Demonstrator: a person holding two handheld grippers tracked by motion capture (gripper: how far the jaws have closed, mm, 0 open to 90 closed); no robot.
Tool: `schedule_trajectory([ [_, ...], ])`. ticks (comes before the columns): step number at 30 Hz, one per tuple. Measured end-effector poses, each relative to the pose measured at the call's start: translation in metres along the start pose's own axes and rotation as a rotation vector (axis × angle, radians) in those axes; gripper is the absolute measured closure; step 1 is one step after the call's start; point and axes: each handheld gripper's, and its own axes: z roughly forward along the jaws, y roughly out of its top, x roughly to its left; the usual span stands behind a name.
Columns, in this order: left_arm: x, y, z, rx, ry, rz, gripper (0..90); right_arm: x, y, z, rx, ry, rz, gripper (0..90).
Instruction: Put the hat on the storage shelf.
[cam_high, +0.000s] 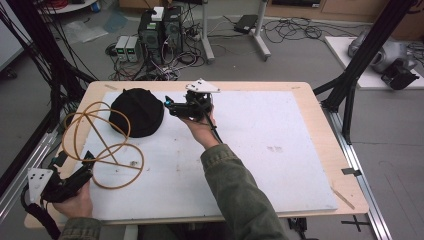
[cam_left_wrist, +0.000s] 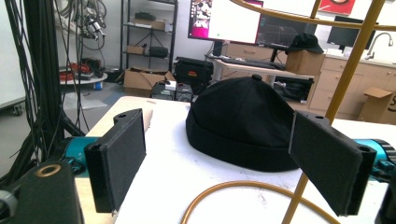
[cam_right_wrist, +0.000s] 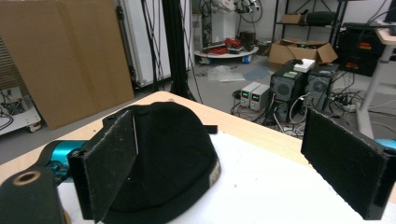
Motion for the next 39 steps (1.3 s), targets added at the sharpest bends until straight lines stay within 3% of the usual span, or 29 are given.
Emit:
schedule_trajectory([
  [4, 0.002, 0.0, -0.001, 0.006, -0.001, -0.011, 19.0, 0.01, 0.001, 0.019, 0.002, 0.021, -0.031, 10.0],
  [18, 0.007, 0.0, -0.002, 0.0, 0.015, -0.026, 19.0, 0.028, -0.006, 0.061, 0.042, 0.056, -0.032, 10.0],
  [26, 0.01, -0.001, -0.004, 0.001, 0.016, -0.039, 19.0, 0.047, -0.009, 0.084, 0.052, 0.098, -0.055, 10.0],
  [39, 0.012, -0.001, -0.005, -0.003, 0.016, -0.057, 19.3, 0.065, -0.026, 0.117, 0.127, 0.118, -0.097, 10.1],
])
